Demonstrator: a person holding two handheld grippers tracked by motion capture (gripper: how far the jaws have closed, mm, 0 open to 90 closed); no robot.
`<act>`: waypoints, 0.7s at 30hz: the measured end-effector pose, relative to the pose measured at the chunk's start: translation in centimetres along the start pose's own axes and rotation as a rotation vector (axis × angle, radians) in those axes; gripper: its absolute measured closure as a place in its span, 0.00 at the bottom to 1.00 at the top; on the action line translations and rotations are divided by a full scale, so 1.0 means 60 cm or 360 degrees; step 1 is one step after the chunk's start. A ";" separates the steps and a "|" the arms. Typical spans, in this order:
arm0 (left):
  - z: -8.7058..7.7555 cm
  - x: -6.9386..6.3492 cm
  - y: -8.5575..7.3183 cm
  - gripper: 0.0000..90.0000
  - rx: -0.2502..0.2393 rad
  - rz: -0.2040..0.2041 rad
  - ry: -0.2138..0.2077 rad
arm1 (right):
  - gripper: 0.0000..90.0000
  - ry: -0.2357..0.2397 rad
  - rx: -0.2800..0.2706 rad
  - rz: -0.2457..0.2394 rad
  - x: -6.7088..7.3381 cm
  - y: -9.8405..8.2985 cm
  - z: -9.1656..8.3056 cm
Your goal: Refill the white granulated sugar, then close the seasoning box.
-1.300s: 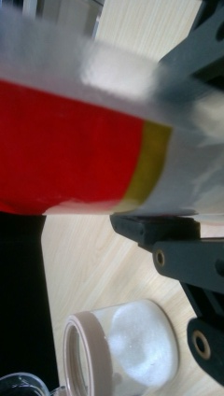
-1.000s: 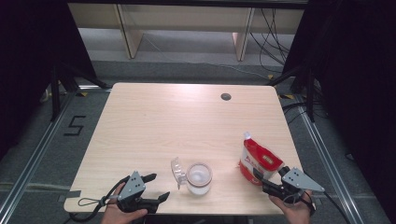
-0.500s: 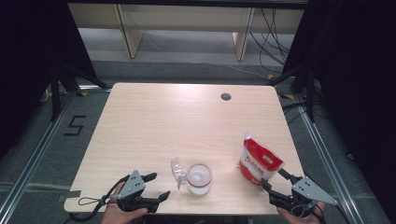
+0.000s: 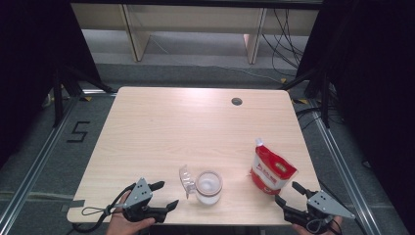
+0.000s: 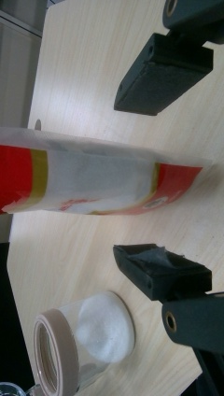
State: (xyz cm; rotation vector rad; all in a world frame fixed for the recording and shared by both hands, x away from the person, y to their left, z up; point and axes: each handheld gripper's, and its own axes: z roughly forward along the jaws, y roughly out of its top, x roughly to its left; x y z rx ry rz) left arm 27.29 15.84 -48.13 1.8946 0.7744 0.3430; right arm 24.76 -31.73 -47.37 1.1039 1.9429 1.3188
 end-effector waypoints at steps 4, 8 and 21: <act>-0.002 0.002 0.002 0.25 -0.0001 -0.0001 -0.0017 | 0.29 0.0000 0.0031 -0.0028 0.001 -0.002 0.002; -0.003 0.002 0.005 0.28 -0.0017 -0.0042 -0.0025 | 0.29 0.0012 0.0060 0.0003 0.002 -0.004 0.003; -0.015 -0.012 0.022 0.88 0.0007 0.0004 -0.0011 | 0.30 0.0012 0.0050 -0.0018 0.002 -0.004 0.006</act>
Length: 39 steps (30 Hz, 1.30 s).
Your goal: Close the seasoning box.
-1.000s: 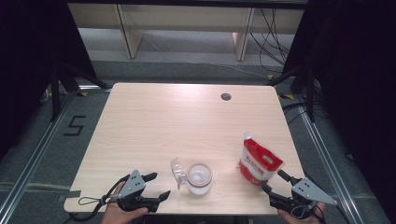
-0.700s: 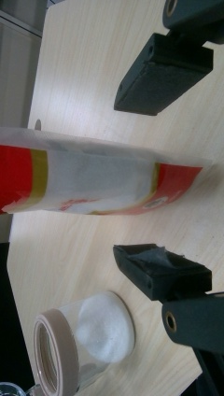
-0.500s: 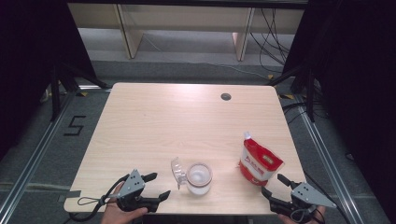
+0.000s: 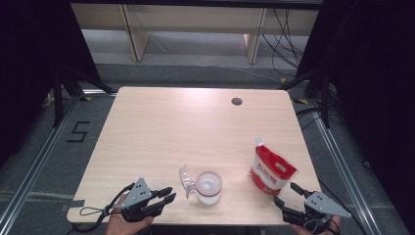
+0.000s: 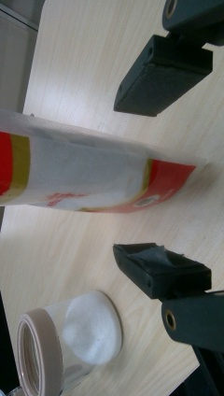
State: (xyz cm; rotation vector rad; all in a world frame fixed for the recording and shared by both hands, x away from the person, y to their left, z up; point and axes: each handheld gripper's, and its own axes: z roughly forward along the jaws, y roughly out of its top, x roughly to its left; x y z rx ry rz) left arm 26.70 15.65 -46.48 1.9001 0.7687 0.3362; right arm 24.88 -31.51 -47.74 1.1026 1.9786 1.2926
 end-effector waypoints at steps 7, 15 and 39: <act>0.004 -0.006 0.013 1.00 -0.0015 0.0013 -0.0012 | 0.30 0.0002 0.0004 -0.0017 0.001 0.000 0.002; 0.011 -0.018 0.033 1.00 -0.0028 0.0032 -0.0038 | 0.30 0.0006 0.0017 -0.0034 0.001 -0.001 0.001; 0.046 -0.027 0.064 0.99 -0.0064 0.0094 -0.0104 | 0.31 0.0016 0.0019 -0.0031 0.002 0.000 0.001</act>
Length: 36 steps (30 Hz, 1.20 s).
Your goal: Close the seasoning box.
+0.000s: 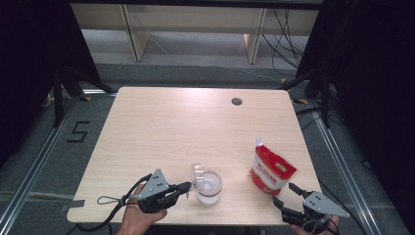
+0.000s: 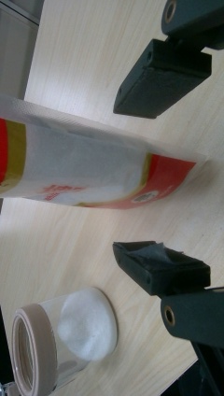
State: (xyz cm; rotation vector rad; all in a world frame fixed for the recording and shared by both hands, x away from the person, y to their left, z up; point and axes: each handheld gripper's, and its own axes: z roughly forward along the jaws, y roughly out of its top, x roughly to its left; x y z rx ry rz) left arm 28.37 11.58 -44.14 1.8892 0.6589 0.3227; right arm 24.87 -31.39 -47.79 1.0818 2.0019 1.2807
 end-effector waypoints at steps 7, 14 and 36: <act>-0.006 -0.002 -0.002 0.98 0.0023 0.0042 0.0006 | 0.32 0.0025 0.0016 0.0001 0.000 0.000 0.000; -0.022 -0.005 -0.012 0.86 0.0018 0.0033 0.0025 | 0.32 0.0039 0.0014 0.0018 0.001 0.000 0.000; -0.063 -0.001 -0.051 0.45 0.0079 -0.0063 0.0133 | 0.32 0.0010 0.0007 0.0018 0.003 -0.001 0.001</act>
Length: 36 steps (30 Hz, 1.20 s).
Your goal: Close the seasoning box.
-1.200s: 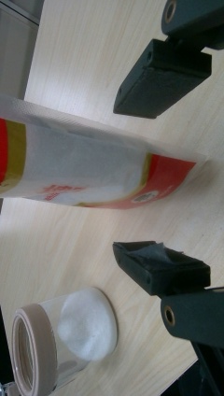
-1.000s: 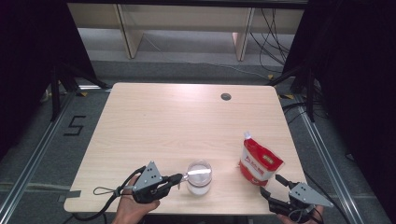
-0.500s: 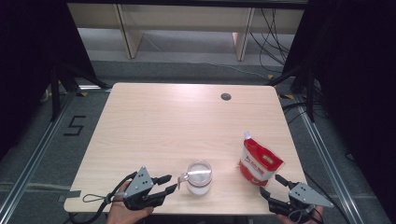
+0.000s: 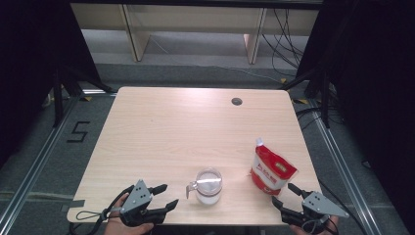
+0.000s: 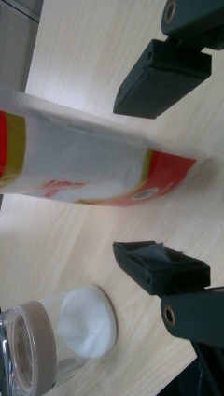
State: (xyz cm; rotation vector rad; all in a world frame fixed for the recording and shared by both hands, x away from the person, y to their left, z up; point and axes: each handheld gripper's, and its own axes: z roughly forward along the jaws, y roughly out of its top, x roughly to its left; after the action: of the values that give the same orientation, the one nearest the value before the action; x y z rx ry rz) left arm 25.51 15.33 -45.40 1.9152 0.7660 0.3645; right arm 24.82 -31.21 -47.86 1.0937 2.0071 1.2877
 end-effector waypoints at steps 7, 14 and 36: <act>0.000 0.006 -0.010 0.41 -0.0003 -0.0036 0.0009 | 0.31 -0.0003 -0.0003 -0.0007 -0.001 0.000 0.000; -0.009 0.004 -0.016 0.39 -0.0010 -0.0049 0.0030 | 0.31 0.0007 -0.0001 -0.0012 -0.001 0.000 0.001; -0.012 0.011 -0.030 0.36 0.0035 -0.0010 0.0010 | 0.31 0.0019 -0.0002 -0.0036 -0.002 -0.001 0.004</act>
State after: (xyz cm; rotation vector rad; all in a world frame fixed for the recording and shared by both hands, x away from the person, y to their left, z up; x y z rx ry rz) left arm 24.97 16.79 -46.72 1.9324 0.7828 0.3603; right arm 25.01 -31.22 -48.03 1.0621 2.0213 1.2864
